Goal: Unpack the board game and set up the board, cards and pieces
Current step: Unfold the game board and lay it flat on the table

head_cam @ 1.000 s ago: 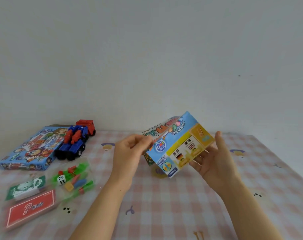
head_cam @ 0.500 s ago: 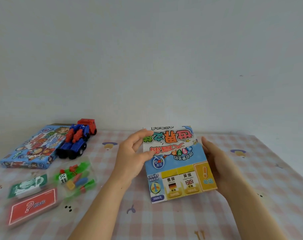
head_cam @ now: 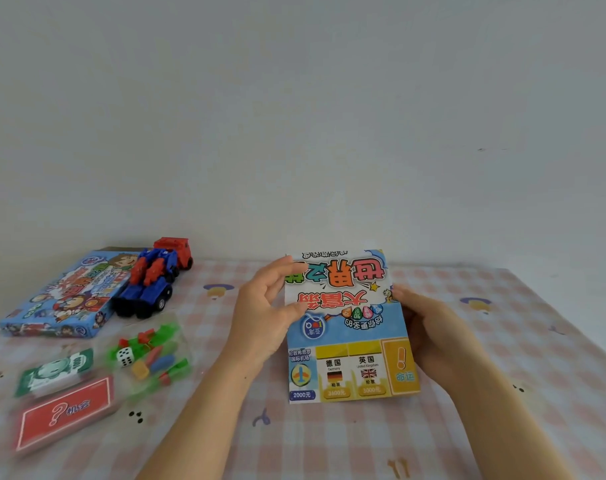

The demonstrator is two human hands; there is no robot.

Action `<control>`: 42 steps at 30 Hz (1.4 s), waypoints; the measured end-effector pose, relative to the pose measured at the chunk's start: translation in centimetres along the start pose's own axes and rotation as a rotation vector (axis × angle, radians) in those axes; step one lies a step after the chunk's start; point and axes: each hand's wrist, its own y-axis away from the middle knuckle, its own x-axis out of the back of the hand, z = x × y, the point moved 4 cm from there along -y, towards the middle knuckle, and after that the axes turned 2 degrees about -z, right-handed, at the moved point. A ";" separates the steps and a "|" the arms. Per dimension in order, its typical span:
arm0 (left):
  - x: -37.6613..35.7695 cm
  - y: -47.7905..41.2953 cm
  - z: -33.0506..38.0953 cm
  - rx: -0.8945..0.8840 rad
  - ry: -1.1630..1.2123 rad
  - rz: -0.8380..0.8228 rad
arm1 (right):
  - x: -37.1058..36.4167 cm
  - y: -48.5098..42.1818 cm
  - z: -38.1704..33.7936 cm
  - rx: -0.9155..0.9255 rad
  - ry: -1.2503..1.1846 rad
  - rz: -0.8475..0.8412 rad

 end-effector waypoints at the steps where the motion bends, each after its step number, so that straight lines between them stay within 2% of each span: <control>1: 0.0 0.0 0.0 -0.004 -0.007 0.001 | 0.1 -0.1 0.0 0.006 0.011 -0.001; 7: 0.1 0.1 0.1 0.017 -0.004 0.017 | 0.6 -0.4 0.0 0.064 0.020 0.004; 14: 0.2 0.0 0.8 -0.001 0.074 0.076 | 1.1 -0.8 0.1 0.055 -0.111 0.052; 16: 0.3 0.0 0.8 -0.044 -0.024 0.057 | 1.1 -0.8 0.1 0.050 -0.135 0.035; 19: 0.3 0.2 1.2 -0.179 -0.312 0.038 | 1.0 -0.9 0.1 0.031 -0.215 -0.008; 23: 0.2 0.5 1.8 -0.193 -0.295 0.096 | 0.8 -0.6 -0.3 0.055 -0.302 -0.035; 25: 0.1 0.7 2.3 -0.162 -0.242 0.146 | 0.7 -0.5 -0.3 0.108 -0.234 -0.023; 27: 0.4 0.8 2.7 -0.135 -0.079 0.221 | 0.8 -0.2 -0.7 0.243 -0.080 0.045; 29: 1.0 0.9 2.9 -0.111 0.068 0.288 | 0.4 0.2 -1.0 0.328 0.061 0.046; 31: 1.3 0.6 2.7 0.005 0.250 0.311 | -0.2 0.3 -0.9 0.350 0.208 0.015; 33: 1.2 0.4 1.9 0.161 0.392 0.289 | -0.7 0.3 -0.7 0.361 0.244 -0.035; 37: 1.2 0.2 0.7 0.312 0.402 0.293 | -1.6 0.7 -0.6 0.277 0.219 -0.124; 42: 2.0 0.0 0.3 0.313 0.334 0.342 | -1.8 0.9 -0.4 0.201 0.267 -0.145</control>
